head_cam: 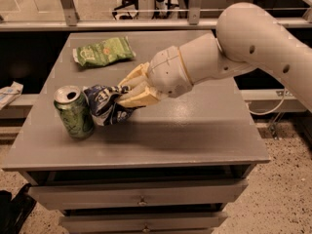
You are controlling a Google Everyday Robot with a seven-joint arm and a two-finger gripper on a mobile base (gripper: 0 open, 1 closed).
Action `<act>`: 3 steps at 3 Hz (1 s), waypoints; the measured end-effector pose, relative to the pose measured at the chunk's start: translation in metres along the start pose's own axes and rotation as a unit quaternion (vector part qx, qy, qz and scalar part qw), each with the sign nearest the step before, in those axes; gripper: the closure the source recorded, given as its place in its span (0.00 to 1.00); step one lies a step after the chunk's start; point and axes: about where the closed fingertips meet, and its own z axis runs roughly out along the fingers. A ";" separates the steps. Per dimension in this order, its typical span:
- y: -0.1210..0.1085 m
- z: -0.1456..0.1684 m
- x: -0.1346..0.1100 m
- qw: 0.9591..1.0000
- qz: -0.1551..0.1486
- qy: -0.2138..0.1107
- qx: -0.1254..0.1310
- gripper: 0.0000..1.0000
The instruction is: Move blue chip bag near green can
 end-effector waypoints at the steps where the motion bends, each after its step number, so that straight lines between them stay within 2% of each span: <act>1: 0.003 0.015 0.014 1.000 -0.001 0.013 -0.002 0.83; 3: 0.007 0.026 0.029 1.000 -0.001 0.029 -0.009 0.38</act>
Offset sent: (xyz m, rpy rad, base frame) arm 0.0088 0.0061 -0.0479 -0.0675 0.0016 -0.0194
